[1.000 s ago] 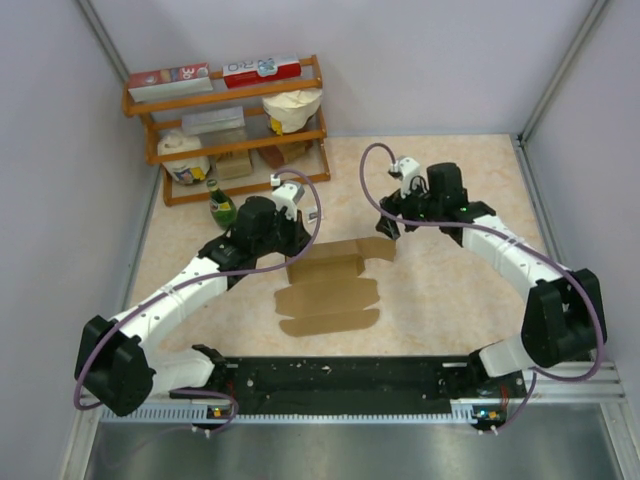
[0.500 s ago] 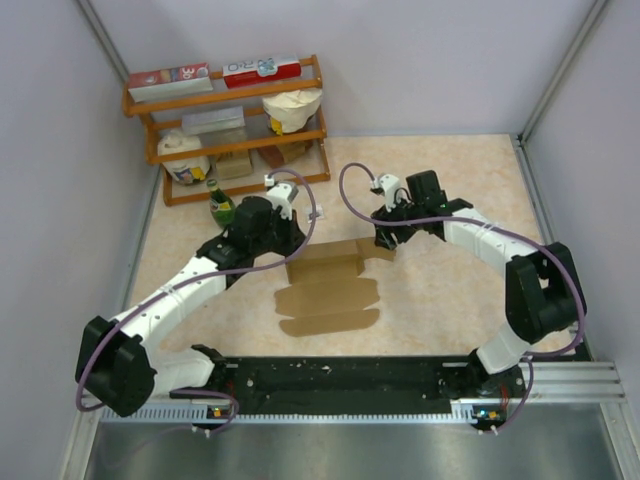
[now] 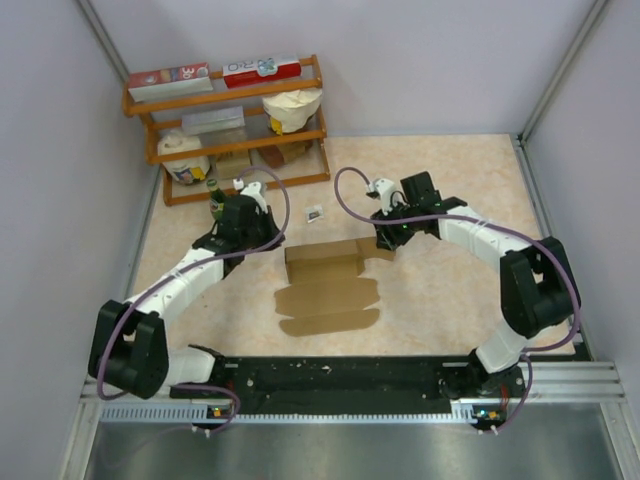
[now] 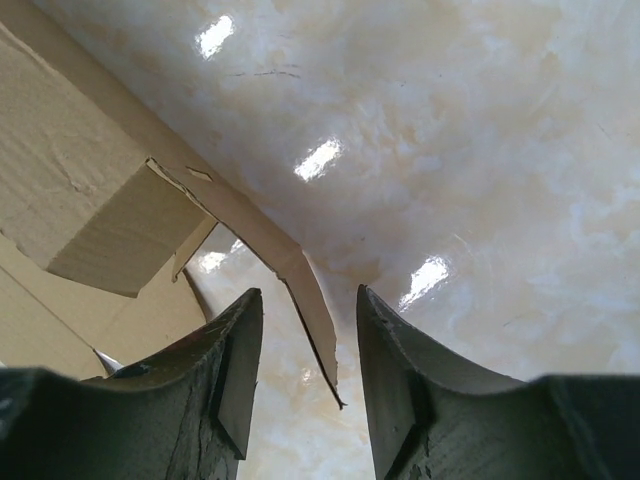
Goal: Fold the paper box
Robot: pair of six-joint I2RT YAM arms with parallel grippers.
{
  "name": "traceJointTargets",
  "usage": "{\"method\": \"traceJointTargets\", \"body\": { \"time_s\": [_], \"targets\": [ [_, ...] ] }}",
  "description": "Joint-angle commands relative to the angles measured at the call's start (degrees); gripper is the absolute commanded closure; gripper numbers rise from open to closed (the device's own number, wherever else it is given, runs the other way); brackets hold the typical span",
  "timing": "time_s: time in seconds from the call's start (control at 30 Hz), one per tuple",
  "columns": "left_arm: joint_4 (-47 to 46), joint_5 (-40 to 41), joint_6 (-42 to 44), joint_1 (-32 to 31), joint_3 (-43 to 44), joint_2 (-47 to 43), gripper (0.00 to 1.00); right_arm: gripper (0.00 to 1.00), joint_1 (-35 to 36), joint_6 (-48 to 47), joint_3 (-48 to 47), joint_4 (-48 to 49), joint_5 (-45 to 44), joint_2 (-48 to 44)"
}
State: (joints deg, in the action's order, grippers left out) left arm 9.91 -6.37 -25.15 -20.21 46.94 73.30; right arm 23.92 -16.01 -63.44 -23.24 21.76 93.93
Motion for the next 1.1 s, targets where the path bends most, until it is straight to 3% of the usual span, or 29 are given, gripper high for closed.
{"method": "traceJointTargets", "body": {
  "time_s": [0.0, 0.5, 1.07],
  "targets": [
    [-6.4, -0.4, -3.2, 0.8, -1.3, 3.4, 1.0, 0.59, 1.8, 0.3, -2.3, -1.4, -2.6, 0.1],
    [-15.5, -11.0, -3.0, 0.7, -0.3, 11.9, 1.0, 0.78, 4.0, 4.4, -2.7, -5.1, -3.7, -0.3],
    [-16.2, -13.9, -3.4, 0.7, -7.7, 5.3, 1.0, 0.8, 9.7, 11.5, -3.8, -6.4, -4.1, -1.9]
  ]
}}
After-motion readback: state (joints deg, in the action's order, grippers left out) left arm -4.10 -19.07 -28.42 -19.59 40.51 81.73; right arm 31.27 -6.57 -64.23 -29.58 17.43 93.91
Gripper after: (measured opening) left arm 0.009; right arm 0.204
